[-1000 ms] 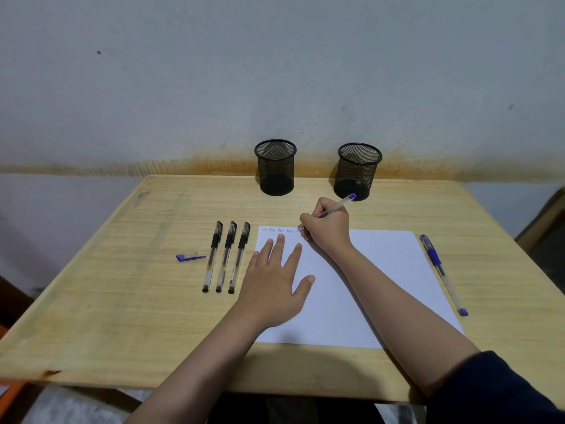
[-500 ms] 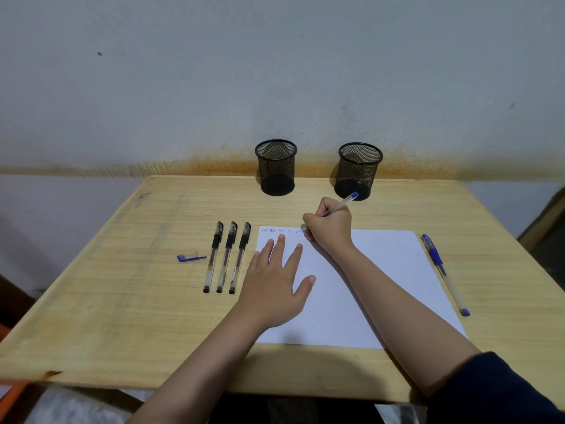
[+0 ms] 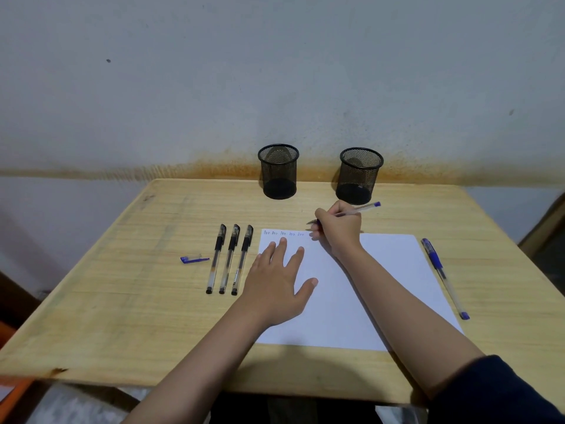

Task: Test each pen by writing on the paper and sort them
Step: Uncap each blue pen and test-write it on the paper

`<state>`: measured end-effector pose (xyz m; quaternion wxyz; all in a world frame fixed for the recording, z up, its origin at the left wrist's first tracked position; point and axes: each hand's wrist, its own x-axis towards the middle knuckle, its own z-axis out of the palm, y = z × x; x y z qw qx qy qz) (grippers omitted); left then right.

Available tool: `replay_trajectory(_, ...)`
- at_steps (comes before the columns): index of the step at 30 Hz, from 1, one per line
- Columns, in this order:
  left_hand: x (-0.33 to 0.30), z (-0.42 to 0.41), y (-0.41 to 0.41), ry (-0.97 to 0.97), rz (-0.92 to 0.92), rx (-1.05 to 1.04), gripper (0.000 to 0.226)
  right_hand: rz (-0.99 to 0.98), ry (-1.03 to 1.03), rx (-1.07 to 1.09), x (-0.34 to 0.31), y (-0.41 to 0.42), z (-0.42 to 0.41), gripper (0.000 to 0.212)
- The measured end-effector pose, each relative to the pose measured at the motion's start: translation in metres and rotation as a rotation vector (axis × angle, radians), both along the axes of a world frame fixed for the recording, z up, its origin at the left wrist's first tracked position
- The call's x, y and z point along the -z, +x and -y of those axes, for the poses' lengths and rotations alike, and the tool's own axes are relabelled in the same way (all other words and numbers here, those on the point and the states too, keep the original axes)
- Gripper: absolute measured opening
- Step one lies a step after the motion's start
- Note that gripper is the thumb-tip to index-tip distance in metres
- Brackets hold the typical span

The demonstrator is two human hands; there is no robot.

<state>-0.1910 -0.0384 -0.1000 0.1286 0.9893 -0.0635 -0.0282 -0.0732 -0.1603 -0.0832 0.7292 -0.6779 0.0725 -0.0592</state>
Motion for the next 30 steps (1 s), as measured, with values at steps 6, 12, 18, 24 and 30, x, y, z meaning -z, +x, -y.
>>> replay_trajectory(6, -0.018, -0.001, 0.007, 0.004, -0.119, 0.012, 0.072, -0.021, 0.160, -0.172, -0.007, -0.003, 0.003, 0.021)
replay_trajectory(12, -0.024, -0.026, -0.003, -0.350, 0.161, -0.136, 0.054, 0.096, -0.065, -0.201, -0.012, -0.013, 0.003, 0.020)
replay_trajectory(18, -0.019, -0.099, -0.023, -0.421, 0.365, -0.437, 0.037, 0.200, -0.076, -0.266, -0.026, -0.033, -0.005, 0.022)
replay_trajectory(24, -0.009, -0.129, -0.031, -0.439, 0.360, -0.551, 0.024, 0.258, -0.098, -0.406, -0.031, -0.053, -0.016, 0.019)
replay_trajectory(30, -0.014, -0.132, -0.026, -0.530, 0.404, -0.577, 0.012, 0.210, -0.055, -0.541, -0.033, -0.072, -0.023, 0.011)
